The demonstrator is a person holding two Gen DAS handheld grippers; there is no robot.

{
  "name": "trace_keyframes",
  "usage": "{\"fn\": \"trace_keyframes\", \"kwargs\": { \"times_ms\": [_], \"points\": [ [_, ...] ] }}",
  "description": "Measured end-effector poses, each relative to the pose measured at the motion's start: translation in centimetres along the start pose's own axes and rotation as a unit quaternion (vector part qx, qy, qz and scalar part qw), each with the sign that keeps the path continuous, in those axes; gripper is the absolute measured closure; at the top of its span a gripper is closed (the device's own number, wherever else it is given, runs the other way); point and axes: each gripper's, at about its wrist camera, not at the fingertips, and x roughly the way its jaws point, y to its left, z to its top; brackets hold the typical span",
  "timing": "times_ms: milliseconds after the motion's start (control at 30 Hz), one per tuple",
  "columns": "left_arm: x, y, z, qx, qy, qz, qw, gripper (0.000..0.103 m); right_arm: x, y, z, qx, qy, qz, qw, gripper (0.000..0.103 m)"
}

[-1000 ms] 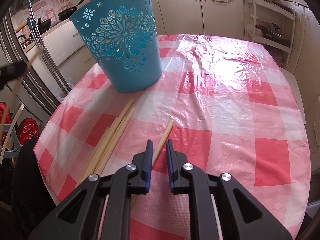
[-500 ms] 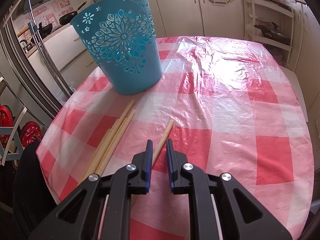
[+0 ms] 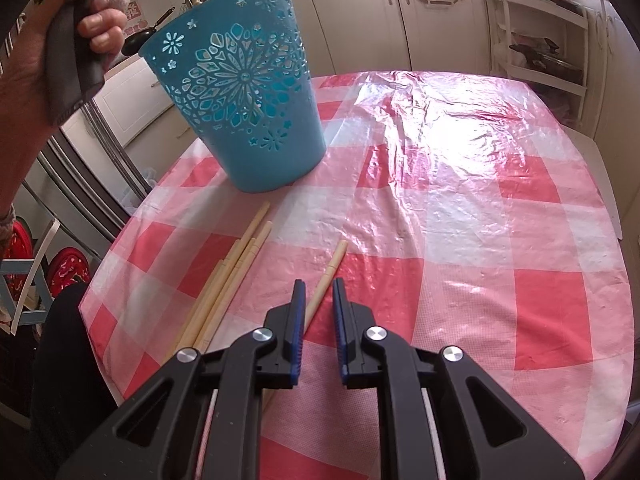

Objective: Organize utensils
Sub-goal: 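Lift the chopstick with the left gripper over the basket and open, then grasp a chopstick with the right gripper and drop it into the basket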

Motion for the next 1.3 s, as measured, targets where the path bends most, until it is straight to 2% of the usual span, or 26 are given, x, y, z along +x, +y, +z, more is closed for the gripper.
{"fn": "trace_keyframes", "kwargs": {
  "times_ms": [167, 300, 400, 433, 467, 667, 800, 833, 933, 1000, 1167, 1300],
  "points": [
    [1.3, 0.4, -2.6, 0.017, 0.047, 0.011, 0.9987, 0.098, 0.1, 0.0, 0.1, 0.0, 0.002, 0.001, 1.0, 0.089],
    [0.6, 1.3, -4.0, 0.022, 0.071, 0.018, 0.9971, 0.095, 0.1, 0.0, 0.2, 0.002, 0.005, 0.0, 1.0, 0.089],
    [-1.3, 2.3, -4.4, 0.015, 0.07, 0.027, 0.9971, 0.073, 0.1, -0.1, 0.4, 0.01, 0.011, 0.004, 1.0, 0.087],
    [-2.2, 2.8, -4.5, 0.012, 0.064, 0.033, 0.9974, 0.062, 0.1, -0.2, 0.4, 0.016, 0.014, 0.008, 1.0, 0.085],
    [-3.3, 3.1, -4.6, 0.01, 0.058, 0.036, 0.9976, 0.057, 0.0, -0.3, 0.5, 0.02, 0.017, 0.011, 1.0, 0.084],
    [-8.8, 6.1, -6.4, -0.019, 0.06, 0.043, 0.9971, 0.044, 0.0, 0.5, 0.4, 0.011, 0.026, -0.016, 0.999, 0.083],
    [-11.4, 7.9, -8.6, -0.035, 0.084, 0.046, 0.9948, 0.042, 0.6, 3.0, 0.1, -0.074, 0.035, -0.087, 0.993, 0.091],
    [-11.9, 8.3, -9.1, -0.038, 0.09, 0.046, 0.9942, 0.042, 0.6, 3.1, 0.1, -0.08, 0.038, -0.085, 0.992, 0.094],
    [-13.7, 9.3, -11.1, -0.042, 0.105, 0.052, 0.9921, 0.042, -0.2, 1.7, 0.3, -0.033, 0.047, -0.038, 0.998, 0.097],
    [-14.3, 10.0, -12.3, -0.052, 0.118, 0.054, 0.9902, 0.042, -1.7, 0.4, 0.5, 0.022, 0.032, 0.027, 0.999, 0.097],
    [-15.1, 11.9, -15.2, -0.073, 0.155, 0.061, 0.9833, 0.041, -6.6, -0.3, 3.0, 0.081, -0.038, 0.136, 0.987, 0.097],
    [-15.5, 12.4, -16.2, -0.083, 0.167, 0.061, 0.9805, 0.041, -10.3, 1.2, 7.3, 0.074, -0.105, 0.186, 0.974, 0.098]
  ]
}}
